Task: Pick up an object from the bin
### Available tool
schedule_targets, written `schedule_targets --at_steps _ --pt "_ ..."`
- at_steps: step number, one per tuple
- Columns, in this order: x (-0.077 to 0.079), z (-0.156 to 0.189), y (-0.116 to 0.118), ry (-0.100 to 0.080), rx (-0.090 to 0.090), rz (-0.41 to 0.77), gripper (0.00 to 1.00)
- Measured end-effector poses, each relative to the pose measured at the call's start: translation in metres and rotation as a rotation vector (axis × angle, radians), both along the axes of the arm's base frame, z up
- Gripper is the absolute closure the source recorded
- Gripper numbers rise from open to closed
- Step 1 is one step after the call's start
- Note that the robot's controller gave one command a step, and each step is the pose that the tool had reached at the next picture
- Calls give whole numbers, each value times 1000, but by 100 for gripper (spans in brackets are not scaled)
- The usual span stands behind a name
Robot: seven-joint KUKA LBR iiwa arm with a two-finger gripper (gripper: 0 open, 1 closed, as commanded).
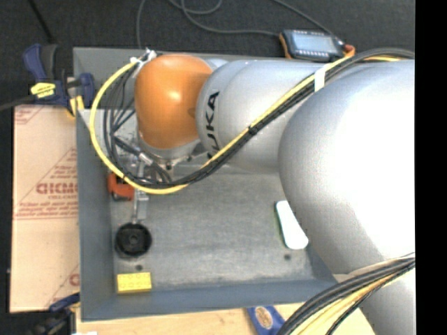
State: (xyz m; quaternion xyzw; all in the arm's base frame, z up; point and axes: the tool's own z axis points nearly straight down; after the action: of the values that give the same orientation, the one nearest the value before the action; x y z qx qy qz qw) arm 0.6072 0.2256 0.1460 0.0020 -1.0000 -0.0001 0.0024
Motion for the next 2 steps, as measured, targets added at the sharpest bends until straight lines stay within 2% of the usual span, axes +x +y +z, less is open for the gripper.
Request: schedule_targets --at_steps 1,2 --pt "2 5 -1 -8 2 -4 0" --pt "3 -3 -7 -9 1 141 0"
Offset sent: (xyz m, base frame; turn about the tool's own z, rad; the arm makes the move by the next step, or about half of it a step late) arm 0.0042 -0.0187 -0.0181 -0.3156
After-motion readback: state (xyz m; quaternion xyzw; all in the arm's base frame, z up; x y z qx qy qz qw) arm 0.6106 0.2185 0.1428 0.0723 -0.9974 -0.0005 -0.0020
